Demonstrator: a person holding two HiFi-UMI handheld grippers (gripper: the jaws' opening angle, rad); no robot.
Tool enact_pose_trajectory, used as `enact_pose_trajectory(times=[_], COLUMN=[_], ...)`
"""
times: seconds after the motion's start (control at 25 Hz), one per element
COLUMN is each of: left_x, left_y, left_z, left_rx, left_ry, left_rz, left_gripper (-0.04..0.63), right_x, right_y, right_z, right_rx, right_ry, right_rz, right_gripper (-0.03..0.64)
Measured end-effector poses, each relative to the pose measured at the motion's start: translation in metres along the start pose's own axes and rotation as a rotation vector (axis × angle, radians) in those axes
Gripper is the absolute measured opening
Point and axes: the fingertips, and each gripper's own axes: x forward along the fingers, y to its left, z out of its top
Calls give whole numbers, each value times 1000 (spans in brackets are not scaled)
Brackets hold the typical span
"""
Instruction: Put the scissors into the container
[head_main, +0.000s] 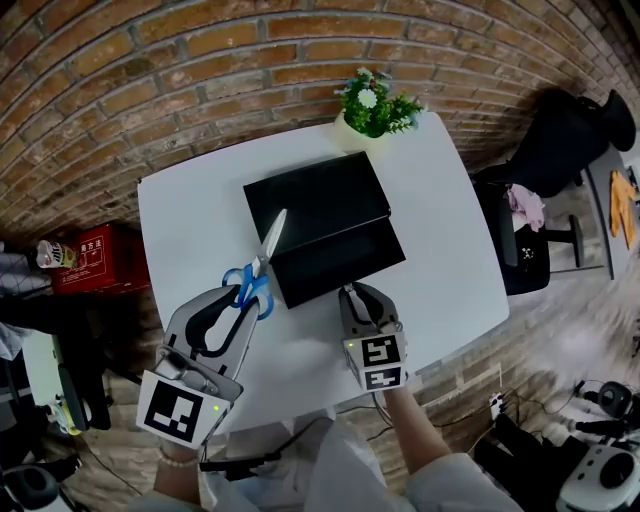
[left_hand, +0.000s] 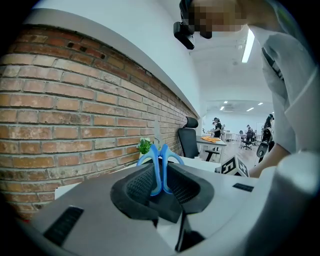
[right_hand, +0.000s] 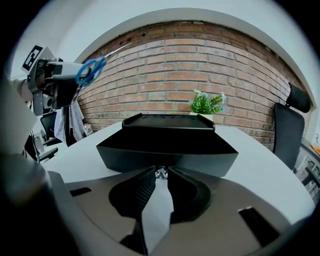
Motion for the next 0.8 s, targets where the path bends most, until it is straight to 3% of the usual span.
enact_pose_trajectory(times=[0.8], left_x=[5], left_y=[-19], left_z=[-2], left_rx=[26], left_ry=[19], left_rz=[-51], left_gripper=[97], right_x=[-21], right_y=[4], right_z=[-26], right_rx=[72], right_ry=[15], right_rz=[5], right_gripper=[95])
